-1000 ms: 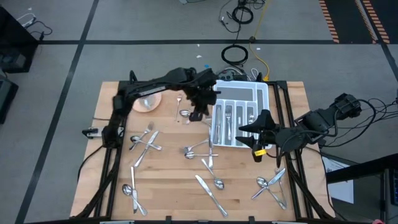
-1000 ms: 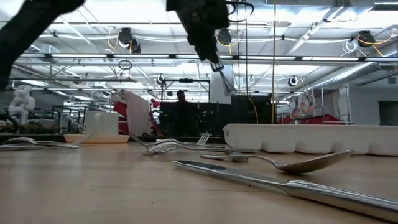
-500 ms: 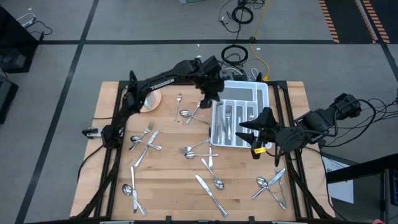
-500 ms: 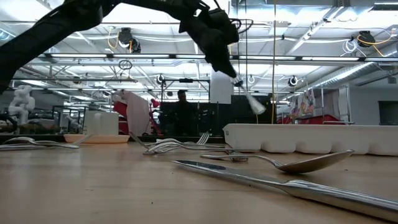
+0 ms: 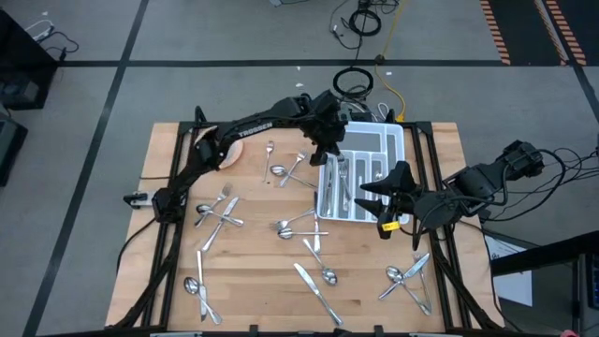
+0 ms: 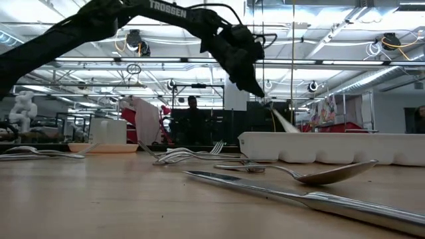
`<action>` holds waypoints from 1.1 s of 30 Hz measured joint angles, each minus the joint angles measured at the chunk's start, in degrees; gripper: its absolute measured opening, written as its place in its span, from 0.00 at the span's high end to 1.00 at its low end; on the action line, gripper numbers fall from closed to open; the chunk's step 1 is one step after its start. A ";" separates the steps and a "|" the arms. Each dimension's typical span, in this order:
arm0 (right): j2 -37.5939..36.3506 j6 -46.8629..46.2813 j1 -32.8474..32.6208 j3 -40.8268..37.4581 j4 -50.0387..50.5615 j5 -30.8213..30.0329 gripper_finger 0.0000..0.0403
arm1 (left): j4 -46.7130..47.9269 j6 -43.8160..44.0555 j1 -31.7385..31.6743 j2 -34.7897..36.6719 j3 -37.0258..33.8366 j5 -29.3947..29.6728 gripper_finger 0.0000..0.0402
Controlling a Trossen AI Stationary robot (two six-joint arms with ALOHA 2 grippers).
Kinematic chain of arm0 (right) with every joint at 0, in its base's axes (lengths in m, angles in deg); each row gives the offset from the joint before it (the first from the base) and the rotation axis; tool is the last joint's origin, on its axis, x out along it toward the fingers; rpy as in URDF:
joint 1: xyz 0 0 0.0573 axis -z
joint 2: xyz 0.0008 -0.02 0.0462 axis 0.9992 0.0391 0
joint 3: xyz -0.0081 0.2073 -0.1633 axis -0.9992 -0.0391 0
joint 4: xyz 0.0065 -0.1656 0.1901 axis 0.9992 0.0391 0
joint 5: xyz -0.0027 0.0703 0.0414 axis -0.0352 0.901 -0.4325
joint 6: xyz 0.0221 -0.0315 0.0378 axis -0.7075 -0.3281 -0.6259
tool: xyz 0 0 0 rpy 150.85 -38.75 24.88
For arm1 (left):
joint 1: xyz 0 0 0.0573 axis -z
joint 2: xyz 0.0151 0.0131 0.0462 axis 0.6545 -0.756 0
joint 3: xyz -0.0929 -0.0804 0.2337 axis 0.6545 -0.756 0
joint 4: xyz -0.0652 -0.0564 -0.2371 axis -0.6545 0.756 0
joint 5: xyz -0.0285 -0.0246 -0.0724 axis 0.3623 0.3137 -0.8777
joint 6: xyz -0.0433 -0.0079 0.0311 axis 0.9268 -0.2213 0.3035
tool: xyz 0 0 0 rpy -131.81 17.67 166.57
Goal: Sort silverware
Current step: Put the silver fork into the white silverware tray
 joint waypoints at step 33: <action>0.00 1.03 0.00 0.00 0.71 0.13 0.52 | 0.97 -4.70 4.26 -4.21 0.00 0.74 0.92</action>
